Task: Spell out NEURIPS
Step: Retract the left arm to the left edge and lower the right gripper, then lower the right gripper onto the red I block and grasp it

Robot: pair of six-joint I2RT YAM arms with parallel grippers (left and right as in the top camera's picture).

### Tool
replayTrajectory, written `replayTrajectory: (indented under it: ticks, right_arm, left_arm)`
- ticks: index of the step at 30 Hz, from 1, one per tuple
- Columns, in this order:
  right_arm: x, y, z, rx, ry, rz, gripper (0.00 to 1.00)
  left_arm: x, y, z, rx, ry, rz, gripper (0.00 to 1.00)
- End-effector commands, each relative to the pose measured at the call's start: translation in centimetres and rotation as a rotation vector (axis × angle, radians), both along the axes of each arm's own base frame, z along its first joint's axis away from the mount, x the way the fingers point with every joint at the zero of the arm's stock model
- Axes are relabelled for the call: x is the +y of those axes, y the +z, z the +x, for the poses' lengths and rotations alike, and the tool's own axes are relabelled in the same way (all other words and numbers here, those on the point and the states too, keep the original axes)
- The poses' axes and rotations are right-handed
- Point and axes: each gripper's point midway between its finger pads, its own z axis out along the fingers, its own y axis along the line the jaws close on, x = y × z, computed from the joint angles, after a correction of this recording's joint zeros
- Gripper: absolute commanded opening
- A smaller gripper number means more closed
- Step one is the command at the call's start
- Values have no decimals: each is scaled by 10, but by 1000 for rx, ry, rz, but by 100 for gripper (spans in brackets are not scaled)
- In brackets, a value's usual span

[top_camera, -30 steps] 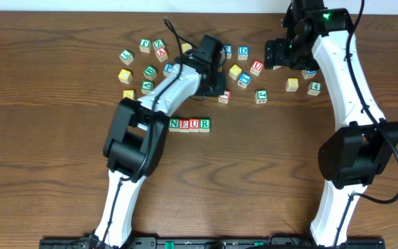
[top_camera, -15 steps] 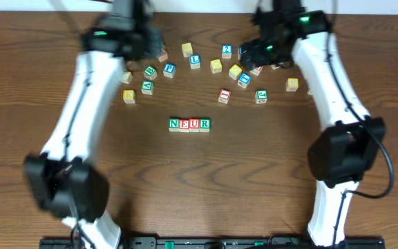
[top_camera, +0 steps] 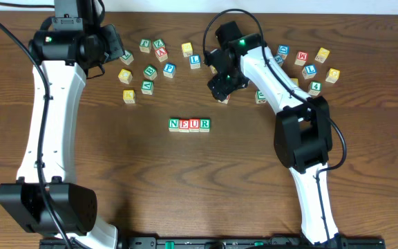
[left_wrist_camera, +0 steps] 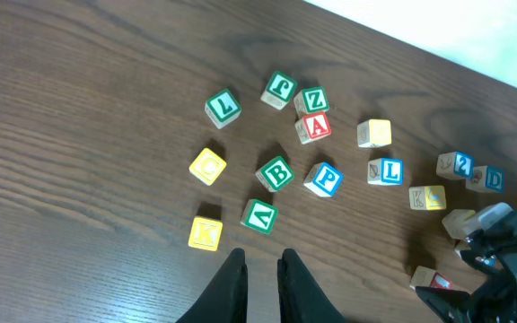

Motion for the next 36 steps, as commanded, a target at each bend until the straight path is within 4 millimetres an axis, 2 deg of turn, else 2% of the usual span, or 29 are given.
replayTrajectory:
  ticks: [1,10,17,27,33,36]
  right_arm:
    - [5,1,1,-18,46,-9,80]
    - [4,-2,-3,2,50,-17,69]
    - [5,-4,-14,30,119,-35,64]
    - [2,-13,-22,59,126,-47,62]
    - [2,-14,-21,58,125,-47,57]
    - [1,-14,-21,59,112,-48,50]
  left_arm:
    - [3,-4,0,10,9,8,13]
    - [3,-5,-1,16,9,8,14]
    - [3,-9,-1,30,9,7,15]
    - [3,-9,-1,31,9,7,15]
    - [3,-9,-1,31,9,7,15]
    - [3,-9,-1,31,9,7,15]
